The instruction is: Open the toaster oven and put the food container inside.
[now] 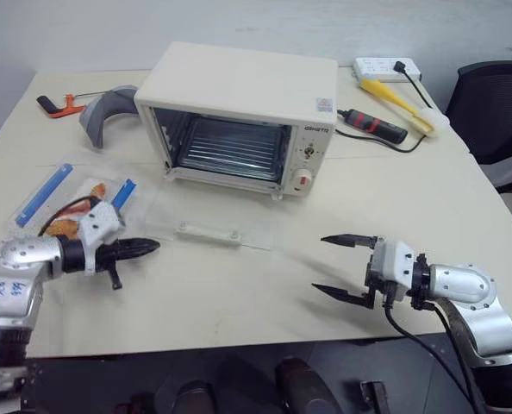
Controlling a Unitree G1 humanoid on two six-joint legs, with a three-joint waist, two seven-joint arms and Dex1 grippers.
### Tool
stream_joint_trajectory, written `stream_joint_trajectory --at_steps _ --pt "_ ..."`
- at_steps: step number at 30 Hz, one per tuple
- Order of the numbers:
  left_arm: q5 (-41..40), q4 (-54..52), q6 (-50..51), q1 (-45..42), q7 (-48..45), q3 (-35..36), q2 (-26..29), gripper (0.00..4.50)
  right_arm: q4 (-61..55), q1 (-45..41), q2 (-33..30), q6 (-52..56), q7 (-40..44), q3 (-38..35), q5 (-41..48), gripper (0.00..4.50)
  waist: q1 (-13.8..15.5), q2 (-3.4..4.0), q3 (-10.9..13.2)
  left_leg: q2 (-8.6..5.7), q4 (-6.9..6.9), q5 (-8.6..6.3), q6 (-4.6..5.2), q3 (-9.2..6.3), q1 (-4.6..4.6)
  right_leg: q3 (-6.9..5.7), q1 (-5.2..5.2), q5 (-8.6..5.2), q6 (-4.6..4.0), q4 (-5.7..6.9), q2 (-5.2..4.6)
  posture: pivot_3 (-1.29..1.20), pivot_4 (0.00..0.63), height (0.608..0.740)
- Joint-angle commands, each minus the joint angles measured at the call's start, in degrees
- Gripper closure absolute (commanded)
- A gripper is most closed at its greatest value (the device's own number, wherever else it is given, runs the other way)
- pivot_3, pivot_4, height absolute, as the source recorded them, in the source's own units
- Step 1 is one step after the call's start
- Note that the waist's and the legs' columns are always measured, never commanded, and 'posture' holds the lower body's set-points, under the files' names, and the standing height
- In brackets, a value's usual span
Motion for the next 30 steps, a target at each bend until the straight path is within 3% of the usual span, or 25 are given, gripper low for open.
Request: stream_joint_trajectory --at_steps 1,5,8,11,14,19,22,26,30 --pt "-3.13 -7.29 2.25 4.93 2.00 5.86 0.54 4.46 0.48 -1.64 0.40 0.49 0.35 -0.71 2.58 0.00 -0.04 -0.01 0.01 0.01 -0.01 0.00 0.00 0.00 0.00 0.01 -0.01 0.01 -0.02 0.00 0.01 0.00 0.150 0.740" --pt "-11.25 -14.64 5.68 10.24 3.12 13.54 -1.99 4.46 1.69 -4.42 1.76 3.61 0.61 -0.57 6.52 0.00 0.15 0.01 0.02 0.00 -0.03 0.00 0.00 0.00 0.03 0.02 0.01 0.03 -0.04 0.00 0.01 0.00 0.150 0.740" --pt "-16.89 -20.32 9.61 14.64 5.37 19.95 -4.05 3.90 2.68 -6.59 2.52 3.12 1.67 -0.23 7.34 0.00 0.21 0.01 0.02 -0.01 -0.03 0.00 0.00 0.00 0.02 0.02 0.01 0.04 -0.03 -0.03 -0.01 0.00 0.150 0.740" --pt "-20.94 -27.27 13.76 22.44 7.32 27.30 -5.39 3.06 3.77 -8.86 3.54 3.62 2.56 -0.34 9.04 0.00 -0.01 -0.02 0.04 -0.02 -0.05 -0.01 0.02 -0.01 0.03 0.05 0.04 0.04 -0.03 -0.09 -0.01 0.00 0.150 0.740" --pt "-26.80 -33.13 16.26 32.21 11.92 41.80 -11.06 2.19 2.52 -11.27 4.96 4.07 3.29 0.26 11.06 0.00 -0.40 -0.06 0.07 -0.01 -0.07 -0.05 0.08 -0.01 0.02 0.16 0.03 0.05 -0.04 -0.16 0.04 0.00 0.150 0.740" --pt "-27.16 -25.12 12.00 41.38 14.51 56.59 -17.41 0.76 1.79 -11.71 7.82 1.51 2.38 0.90 10.05 0.00 0.22 -0.09 0.09 0.00 -0.19 -0.08 0.14 -0.11 0.17 0.25 0.13 0.08 -0.09 -0.23 0.14 0.00 0.150 0.740" --pt "-27.26 -18.31 9.61 44.95 14.98 61.93 -18.82 0.02 1.78 -11.63 9.21 0.12 1.52 0.91 9.21 0.00 0.33 -0.18 0.15 -0.04 -0.28 -0.32 -0.26 -0.09 0.41 0.23 0.29 0.08 -0.09 -0.26 0.13 0.00 0.150 0.740" --pt "-25.78 -9.89 7.47 48.68 15.76 64.22 -19.10 0.02 1.52 -11.77 10.53 -1.42 1.81 1.18 9.53 0.00 0.69 -0.28 0.30 0.02 -0.31 -0.68 -0.72 -0.10 0.96 0.14 0.93 0.12 -0.01 -0.65 0.16 0.00 0.150 0.740" --pt "-25.87 -10.29 9.31 50.27 19.03 62.66 -18.91 0.02 1.10 -11.90 11.02 -2.35 2.44 1.92 9.39 0.00 1.60 -0.33 0.29 0.00 -0.26 -0.85 -0.66 -0.03 0.92 0.17 1.03 0.19 0.09 -1.01 0.12 0.00 0.150 0.740"
